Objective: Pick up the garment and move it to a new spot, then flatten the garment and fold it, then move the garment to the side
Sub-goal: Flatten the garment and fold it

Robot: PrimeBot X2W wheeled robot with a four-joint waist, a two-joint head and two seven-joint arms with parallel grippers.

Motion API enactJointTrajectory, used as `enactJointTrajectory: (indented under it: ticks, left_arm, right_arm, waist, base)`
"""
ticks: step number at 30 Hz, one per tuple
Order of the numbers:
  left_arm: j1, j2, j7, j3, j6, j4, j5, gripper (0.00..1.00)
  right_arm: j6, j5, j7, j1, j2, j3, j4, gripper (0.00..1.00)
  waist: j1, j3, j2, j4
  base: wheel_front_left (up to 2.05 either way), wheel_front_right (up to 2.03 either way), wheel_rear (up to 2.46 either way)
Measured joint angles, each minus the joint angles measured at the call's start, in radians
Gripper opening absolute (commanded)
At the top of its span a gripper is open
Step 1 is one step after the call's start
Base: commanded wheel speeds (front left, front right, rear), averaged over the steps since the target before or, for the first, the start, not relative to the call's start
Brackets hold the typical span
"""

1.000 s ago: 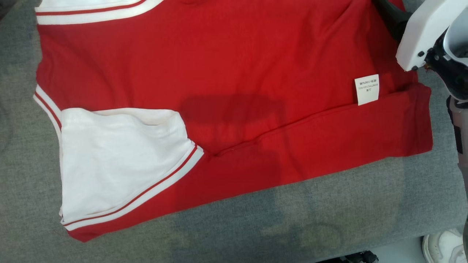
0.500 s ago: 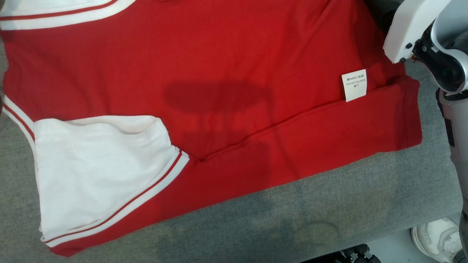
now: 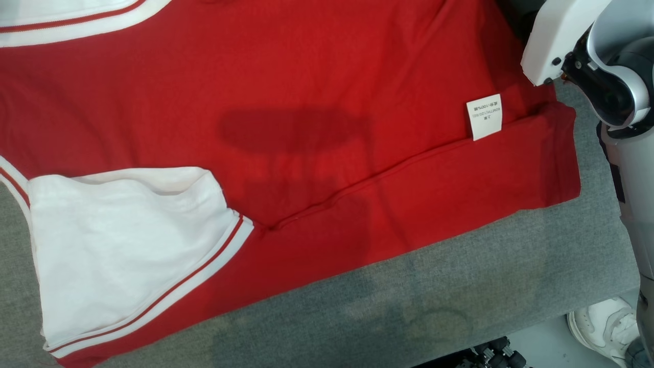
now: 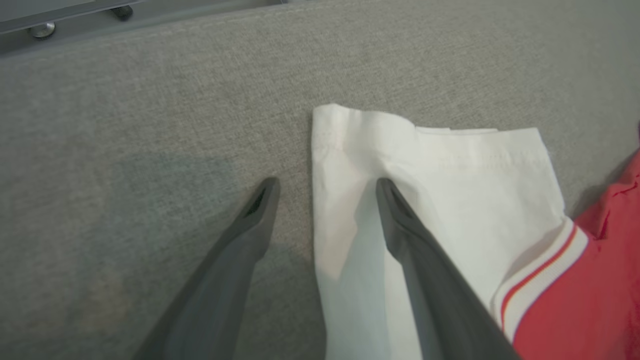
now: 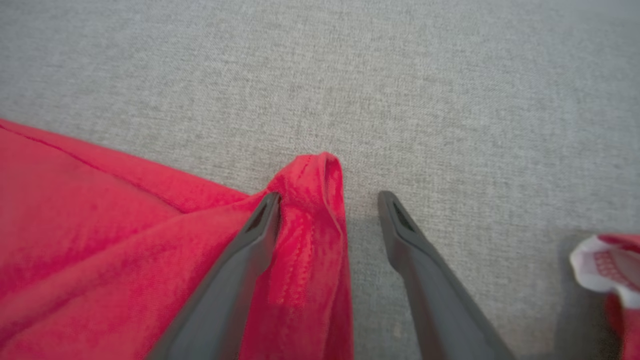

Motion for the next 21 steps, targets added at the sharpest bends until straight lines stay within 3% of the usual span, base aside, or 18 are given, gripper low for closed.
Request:
enactJointTrajectory:
  ticks: [2,3,4,5,7,14,21]
  left_arm:
    - [-0.002,-0.007,0.003,-0.006,-0.006,0.005,0.002,1.0]
    - [-0.004,-0.007,0.007,-0.012,-0.011,0.009,0.004,1.0]
    - [-0.005,-0.007,0.014,-0.018,-0.017,0.011,0.005,1.0]
    - [-0.006,-0.007,0.016,-0.022,-0.023,0.012,0.005,0.81]
    - [-0.005,-0.008,0.016,-0.025,-0.03,0.016,0.002,0.0]
    - [0.029,-0.005,0.023,-0.038,-0.066,-0.017,-0.048,0.0]
    - [0.062,0.005,-0.023,-0.045,-0.076,-0.096,-0.057,0.0]
  right_arm:
    - [0.0,0.0,0.0,-0.003,-0.001,0.002,0.003,0.97]
    - [0.0,0.002,-0.002,-0.004,-0.002,0.005,0.003,0.78]
    - [0.0,0.002,-0.005,-0.004,-0.003,0.006,0.004,0.49]
    - [0.0,0.004,-0.006,-0.004,-0.003,0.009,0.005,0.33]
    - [0.0,0.01,-0.009,-0.005,-0.005,0.019,0.006,0.0]
    - [0.001,0.043,-0.049,0.002,-0.032,0.046,0.01,0.0]
    - [0.001,0.063,-0.118,0.044,-0.073,0.044,0.016,0.0]
  waist:
    - [0.0,-0.001,0.0,0.001]
    - [0.0,-0.002,0.0,0.002]
    - [0.0,-0.003,0.0,0.002]
    - [0.0,-0.004,0.0,0.003]
    - [0.0,-0.005,0.0,0.004]
    - [0.0,-0.024,0.0,0.017]
    - [0.0001,-0.075,0.0,0.041]
  base:
    - [0.0,0.0,0.0]
    - [0.0,0.0,0.0]
    - [0.0,0.0,0.0]
    - [0.0,0.0,0.0]
    - [0.0,0.0,0.0]
    - [0.0,0.0,0.0]
    - [0.0,0.0,0.0]
